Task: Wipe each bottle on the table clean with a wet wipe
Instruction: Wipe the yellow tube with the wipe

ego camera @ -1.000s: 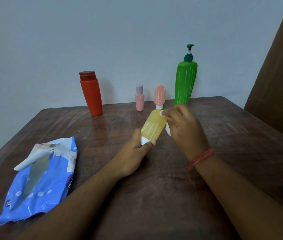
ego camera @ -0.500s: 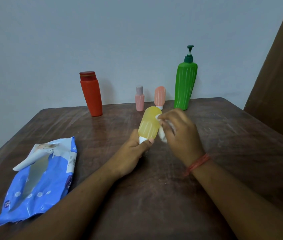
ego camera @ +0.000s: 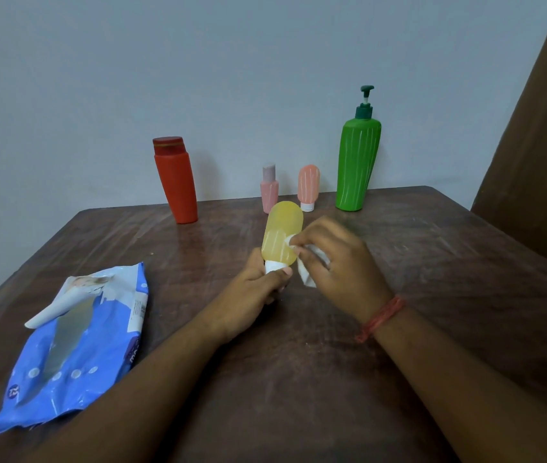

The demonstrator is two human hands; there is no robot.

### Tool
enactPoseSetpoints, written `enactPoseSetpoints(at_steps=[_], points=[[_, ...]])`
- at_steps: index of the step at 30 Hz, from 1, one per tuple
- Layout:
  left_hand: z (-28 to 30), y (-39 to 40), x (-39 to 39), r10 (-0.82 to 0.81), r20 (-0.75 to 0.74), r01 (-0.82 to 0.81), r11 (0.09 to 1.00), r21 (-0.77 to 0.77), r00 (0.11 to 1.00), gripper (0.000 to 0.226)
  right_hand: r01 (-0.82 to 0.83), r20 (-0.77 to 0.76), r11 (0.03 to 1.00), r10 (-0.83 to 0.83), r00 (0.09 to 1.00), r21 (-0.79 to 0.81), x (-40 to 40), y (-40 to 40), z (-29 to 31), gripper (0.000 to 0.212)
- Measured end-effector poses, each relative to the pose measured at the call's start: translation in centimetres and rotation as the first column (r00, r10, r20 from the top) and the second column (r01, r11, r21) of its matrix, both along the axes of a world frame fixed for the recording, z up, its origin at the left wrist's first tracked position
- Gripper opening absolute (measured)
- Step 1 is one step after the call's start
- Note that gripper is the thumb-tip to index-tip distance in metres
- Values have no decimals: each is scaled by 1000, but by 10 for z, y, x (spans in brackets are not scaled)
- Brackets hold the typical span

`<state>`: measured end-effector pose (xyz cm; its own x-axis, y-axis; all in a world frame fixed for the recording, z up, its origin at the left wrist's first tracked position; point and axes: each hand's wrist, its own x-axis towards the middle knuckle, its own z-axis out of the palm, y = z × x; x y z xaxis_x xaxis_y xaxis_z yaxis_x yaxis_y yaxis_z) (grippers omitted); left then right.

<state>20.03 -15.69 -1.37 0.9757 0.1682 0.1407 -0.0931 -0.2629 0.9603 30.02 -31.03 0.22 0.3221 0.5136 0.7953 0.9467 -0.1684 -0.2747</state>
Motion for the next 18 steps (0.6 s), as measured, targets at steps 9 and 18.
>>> enactPoseSetpoints(at_steps=[9,18], points=[[6,3,-3,-32,10,32,994,-101,999,57,-61,76,985,74,994,-164,1,2,-3,6],[0,8,3,-115,37,121,956,-267,993,32,1,48,999,1,999,-42,-5,6,-4,8]])
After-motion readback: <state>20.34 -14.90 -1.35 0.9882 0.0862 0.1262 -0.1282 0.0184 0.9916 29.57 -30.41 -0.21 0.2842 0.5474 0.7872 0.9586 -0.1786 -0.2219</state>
